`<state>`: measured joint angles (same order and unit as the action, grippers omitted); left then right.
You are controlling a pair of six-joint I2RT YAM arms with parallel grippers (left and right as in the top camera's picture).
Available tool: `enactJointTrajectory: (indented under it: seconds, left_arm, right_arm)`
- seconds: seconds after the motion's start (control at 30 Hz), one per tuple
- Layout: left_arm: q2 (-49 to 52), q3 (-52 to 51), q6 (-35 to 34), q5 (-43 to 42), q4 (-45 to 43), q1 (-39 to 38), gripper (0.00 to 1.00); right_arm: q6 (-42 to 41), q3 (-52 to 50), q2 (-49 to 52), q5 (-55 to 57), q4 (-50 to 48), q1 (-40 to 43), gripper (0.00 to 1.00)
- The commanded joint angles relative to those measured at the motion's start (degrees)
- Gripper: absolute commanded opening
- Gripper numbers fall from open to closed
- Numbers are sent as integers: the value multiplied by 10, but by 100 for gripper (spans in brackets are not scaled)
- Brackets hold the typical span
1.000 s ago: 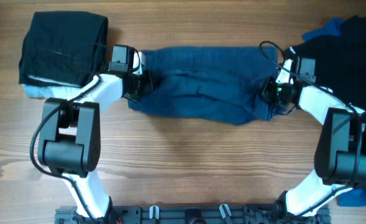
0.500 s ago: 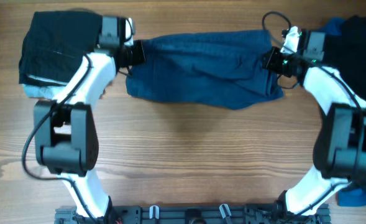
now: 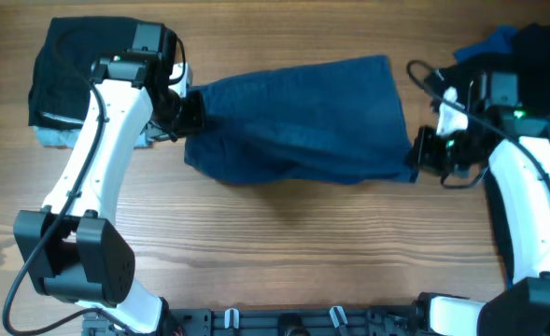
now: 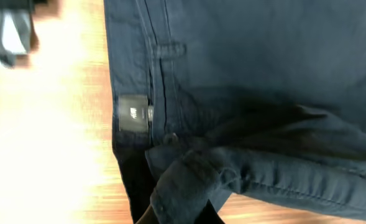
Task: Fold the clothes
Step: 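Lower the shorts flat onto the table with both grippers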
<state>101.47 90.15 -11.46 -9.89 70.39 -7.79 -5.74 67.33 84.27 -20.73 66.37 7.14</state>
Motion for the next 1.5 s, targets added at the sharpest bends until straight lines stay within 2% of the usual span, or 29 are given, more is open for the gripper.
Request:
enactJointTrajectory:
  seconds: [0.0,0.23,0.3,0.33,0.37,0.4,0.47,0.57,0.63,0.67,0.7,0.73,0.77,0.8,0.87,0.9,0.97,1.03,1.1,1.3,1.47]
  left_arm:
    - [-9,-49,-41,16,30,5,4]
    - [-9,-185,-60,7,44,5,6]
    - [-9,-214,-59,3,40,5,17]
    - [-9,-226,-59,3,40,5,33]
    - [-9,-231,-59,3,44,5,47]
    - [-9,-234,-59,3,52,5,72]
    - [-9,-234,-56,3,64,5,77]
    - [-10,-200,-52,3,96,6,79]
    - [-12,-137,-37,4,140,6,75]
    - [-17,-96,-38,3,158,5,70]
    - [-24,-63,-38,3,159,5,59]
    - [-31,-45,-38,3,148,5,45]
    - [-37,-44,-38,0,130,5,11]
    - [-37,-44,-38,-12,114,5,4]
    - [-34,-56,-38,-39,74,5,4]
    - [-32,-69,-38,-51,41,5,4]
    - [-18,-95,-45,-57,-54,5,4]
    - [14,-95,-55,-56,-82,5,4]
    - [48,-95,-55,-55,-97,5,4]
    - [167,-95,-55,-54,-122,5,4]
    - [203,-95,-55,-37,-145,5,4]
  right_arm:
    - [-33,-76,-2,41,3,1,4]
    - [-94,-135,-2,56,-3,1,4]
    - [-95,-135,-2,56,3,1,4]
    - [-99,-135,-2,55,10,1,15]
    - [-105,-135,-2,53,15,1,38]
    - [-109,-134,-2,53,19,1,67]
    - [-107,-120,-2,54,26,1,75]
    - [-80,-32,-2,54,68,1,76]
    - [-62,49,-2,54,99,1,74]
    - [-62,87,-2,54,111,1,72]
    - [-57,106,-3,54,111,0,63]
    - [-56,110,-3,53,108,0,53]
    - [-56,109,-2,54,109,0,39]
    - [-56,107,-1,54,110,0,19]
    - [-47,94,-1,54,94,0,5]
    - [-47,86,-1,54,78,0,4]
    - [-47,78,12,53,21,0,4]
    - [-35,78,43,53,-4,-2,4]
    - [-3,78,82,54,-19,-11,4]
    - [-2,78,251,62,-83,-21,4]
    - [2,78,328,62,-162,-21,4]
